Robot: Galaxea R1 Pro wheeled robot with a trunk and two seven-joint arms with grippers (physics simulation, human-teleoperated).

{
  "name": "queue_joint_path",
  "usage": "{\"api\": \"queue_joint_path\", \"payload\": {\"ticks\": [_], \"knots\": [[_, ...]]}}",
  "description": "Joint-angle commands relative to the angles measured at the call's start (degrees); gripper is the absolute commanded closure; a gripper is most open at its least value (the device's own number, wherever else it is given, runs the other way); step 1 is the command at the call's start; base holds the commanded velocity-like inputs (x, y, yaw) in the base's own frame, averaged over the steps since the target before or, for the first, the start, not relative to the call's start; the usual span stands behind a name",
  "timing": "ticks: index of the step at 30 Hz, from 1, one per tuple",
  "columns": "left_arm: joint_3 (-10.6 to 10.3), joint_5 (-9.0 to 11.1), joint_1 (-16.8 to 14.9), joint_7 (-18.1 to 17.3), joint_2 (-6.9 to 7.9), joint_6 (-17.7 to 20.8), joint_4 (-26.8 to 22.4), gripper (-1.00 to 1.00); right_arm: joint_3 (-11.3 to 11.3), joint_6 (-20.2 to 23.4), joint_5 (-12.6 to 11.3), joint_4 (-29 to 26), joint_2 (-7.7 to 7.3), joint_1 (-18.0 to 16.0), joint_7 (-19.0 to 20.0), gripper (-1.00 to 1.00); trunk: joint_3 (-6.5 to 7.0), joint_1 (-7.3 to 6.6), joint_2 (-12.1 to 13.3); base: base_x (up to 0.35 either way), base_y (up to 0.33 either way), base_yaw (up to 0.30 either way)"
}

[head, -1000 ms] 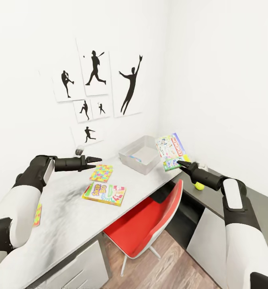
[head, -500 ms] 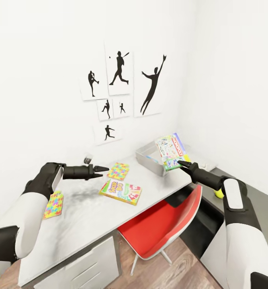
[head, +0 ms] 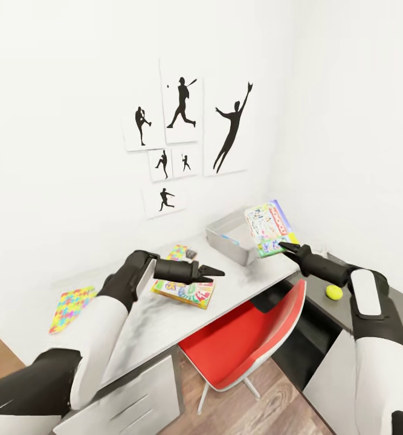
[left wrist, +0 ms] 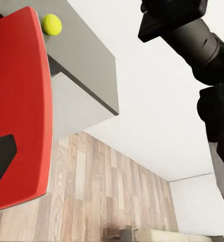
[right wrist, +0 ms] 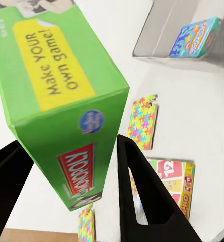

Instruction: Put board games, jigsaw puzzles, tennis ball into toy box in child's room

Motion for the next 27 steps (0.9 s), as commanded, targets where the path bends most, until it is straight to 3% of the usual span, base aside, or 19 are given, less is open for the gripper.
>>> {"api": "queue_joint_path", "payload": {"ticks": [1,4,7,9,10,13,16,27], "knots": [[0.0,1.8,0.3,-0.3,-0.02,0.4,0.0,-1.0,-0.2,0.3,0.1,-0.8,-0.98,0.3,0.7,1.0,-0.08,0.01,-0.1,0.0,0.0,0.0],[0.0,5.2,0.5,-0.2,0.14,0.3,0.0,-1.0,-0.2,0.3,-2.4,-4.0,-2.49,0.8,0.7,1.0,-0.08,0.01,-0.1,0.015,0.0,0.0],[0.3,6.4,0.6,-0.2,0.25,0.3,0.0,-1.0,-0.1,0.3,-5.5,-6.8,-3.02,1.5,0.7,1.0,-0.08,0.01,-0.1,0.139,0.0,0.0],[1.9,6.7,0.6,-0.2,0.27,0.4,0.0,-1.0,0.0,0.3,-6.3,-8.0,-3.1,1.9,0.7,1.0,-0.08,0.01,-0.1,0.157,0.0,0.0],[3.9,6.7,0.6,-0.2,0.25,0.4,0.0,-1.0,0.1,0.3,-6.5,-8.5,-3.11,2.0,0.6,1.0,-0.08,0.01,-0.1,0.069,0.0,0.0],[7.1,6.8,0.6,-0.3,0.21,0.3,0.0,-1.0,0.1,0.3,-6.8,-8.9,-3.15,2.1,0.6,1.0,-0.08,0.01,-0.1,0.03,0.0,0.0],[8.2,6.8,0.6,-0.3,0.2,0.3,0.0,-1.0,0.1,0.3,-6.9,-8.9,-3.19,2.1,0.6,1.0,-0.08,0.01,-0.1,0.008,0.0,0.0],[8.3,6.8,0.6,-0.5,-0.04,0.5,0.0,-1.0,0.2,0.3,-6.8,-8.8,-3.12,2.1,0.5,1.0,-0.08,0.01,-0.1,0.0,0.0,0.0]]}}
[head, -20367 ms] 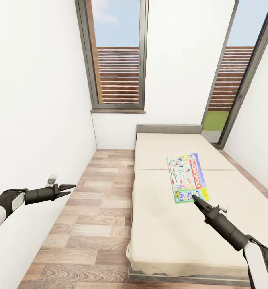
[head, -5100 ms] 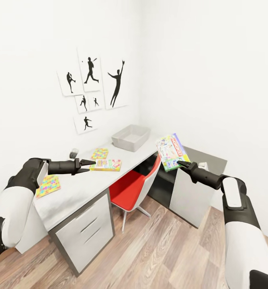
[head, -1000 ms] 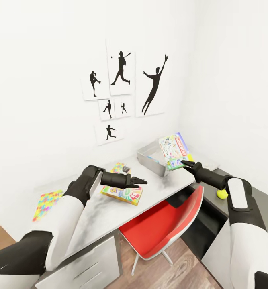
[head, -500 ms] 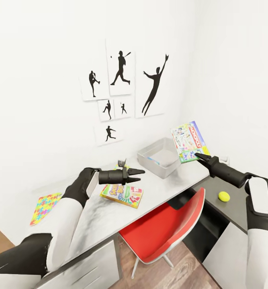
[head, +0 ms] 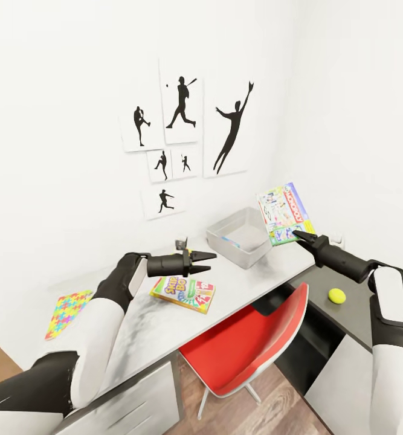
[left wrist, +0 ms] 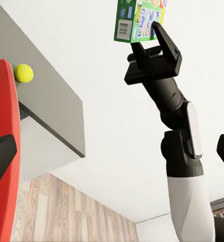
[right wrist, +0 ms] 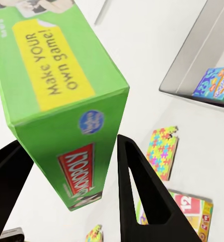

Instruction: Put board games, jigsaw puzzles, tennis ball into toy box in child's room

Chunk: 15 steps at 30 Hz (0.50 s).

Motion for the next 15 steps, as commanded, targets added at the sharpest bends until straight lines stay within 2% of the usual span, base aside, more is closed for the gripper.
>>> {"api": "queue_joint_path", "payload": {"ticks": [1,5,7,10,15], "knots": [[0.2,-0.2,0.0,-0.2,-0.1,0.4,0.0,-1.0,-0.1,0.3,0.5,0.1,-0.02,-0.1,0.6,1.0,-0.08,0.01,-0.1,0.0,0.0,0.0],[0.2,-0.2,0.0,-0.1,-0.16,0.3,0.0,-1.0,0.0,0.3,0.6,0.9,-0.2,-0.4,0.4,1.0,-0.08,0.01,-0.1,0.0,0.0,0.0],[0.2,-0.2,0.0,-0.1,-0.18,0.5,0.0,-1.0,0.1,0.3,0.6,2.1,-0.81,-0.7,0.1,1.0,-0.08,0.01,-0.1,0.0,0.0,0.0],[0.2,-0.2,0.0,0.0,-0.17,0.7,0.0,-1.0,0.0,0.3,0.6,4.5,-2.02,-1.6,-2.8,1.0,-0.08,0.01,-0.1,0.0,0.0,0.0],[0.3,-0.2,0.0,0.1,-0.22,0.7,0.0,-1.0,0.1,0.3,0.6,12.0,-2.57,-7.1,-7.9,1.0,-0.08,0.01,-0.1,0.0,0.0,0.0]]}}
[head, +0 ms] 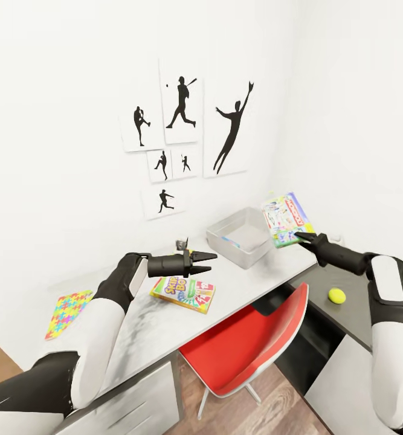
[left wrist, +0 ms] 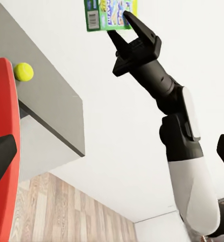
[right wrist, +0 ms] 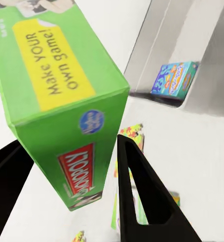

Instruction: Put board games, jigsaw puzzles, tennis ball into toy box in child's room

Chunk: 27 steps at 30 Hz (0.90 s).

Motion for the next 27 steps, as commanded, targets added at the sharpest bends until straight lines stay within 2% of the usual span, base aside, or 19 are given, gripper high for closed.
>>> {"api": "queue_joint_path", "payload": {"ticks": [1,3,5,7,9,14,27], "knots": [[0.3,-0.2,0.0,-0.2,-0.05,0.4,0.0,-1.0,0.2,0.3,0.4,2.5,-0.01,-1.7,-0.5,1.0,-0.08,0.01,-0.1,0.0,0.0,0.0],[0.3,-0.1,0.0,-0.2,-0.02,0.4,0.0,-1.0,1.4,0.3,0.4,6.7,-0.04,-4.6,-1.8,1.0,-0.08,0.01,-0.1,0.0,0.0,0.0],[0.4,-0.1,0.0,-0.2,0.0,0.4,0.0,-1.0,4.3,0.3,0.4,9.5,-0.05,-7.3,-2.6,1.0,-0.08,0.01,-0.1,0.0,0.0,0.0],[0.4,-0.1,0.0,-0.3,0.0,0.4,0.0,-1.0,6.5,0.3,0.3,10.2,-0.05,-8.2,-2.8,1.0,-0.08,0.01,-0.1,0.0,0.0,0.0],[0.5,-0.1,0.0,-0.3,0.0,0.4,0.0,-1.0,7.7,0.3,0.2,10.5,0.0,-8.5,-2.9,1.0,-0.08,0.01,-0.1,0.023,-0.035,0.0],[0.6,-0.2,0.0,-0.3,0.04,0.4,0.0,-1.0,8.2,0.3,0.2,10.3,0.03,-8.6,-2.9,1.0,-0.08,0.01,-0.1,0.091,-0.123,0.0],[0.5,-0.1,0.0,-0.3,0.0,0.4,0.1,-1.0,8.3,0.3,0.1,10.2,0.03,-8.4,-2.9,1.0,-0.08,0.01,-0.1,0.096,-0.013,0.0]]}}
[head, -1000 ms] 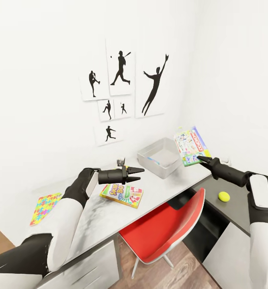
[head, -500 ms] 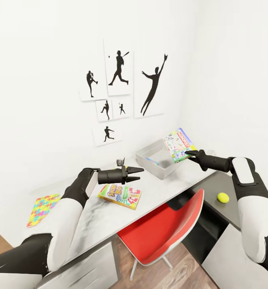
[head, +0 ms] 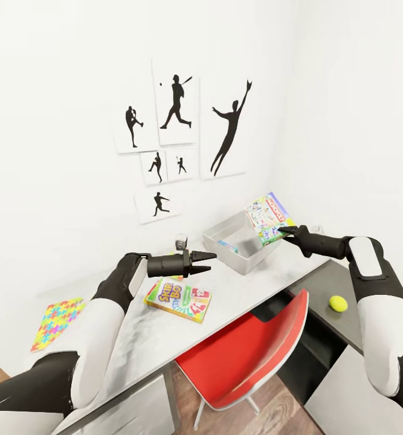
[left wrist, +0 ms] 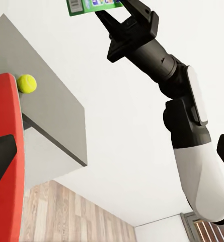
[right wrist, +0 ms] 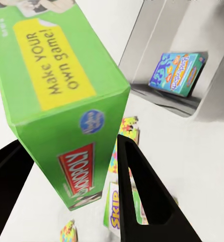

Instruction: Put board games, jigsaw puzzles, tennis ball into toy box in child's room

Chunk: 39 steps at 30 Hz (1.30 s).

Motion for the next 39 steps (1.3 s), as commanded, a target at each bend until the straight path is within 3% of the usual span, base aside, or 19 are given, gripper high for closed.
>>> {"api": "queue_joint_path", "payload": {"ticks": [1,30,39], "knots": [[0.2,-0.1,-0.1,-0.2,-0.05,0.4,0.0,-1.0,-0.2,0.3,0.2,0.0,0.0,-0.1,0.2,1.0,-0.08,0.01,-0.1,0.004,0.0,0.0],[0.2,-0.1,-0.1,-0.3,-0.14,0.3,0.1,-1.0,-0.5,0.3,0.2,-0.1,0.02,0.0,0.2,1.0,-0.08,0.01,-0.1,0.024,-0.038,0.002],[0.2,-0.1,0.2,-0.3,-0.23,0.3,0.1,-1.0,-0.6,0.3,0.2,-0.1,0.02,0.0,0.2,1.0,-0.08,0.01,-0.1,0.022,-0.048,0.261]]}}
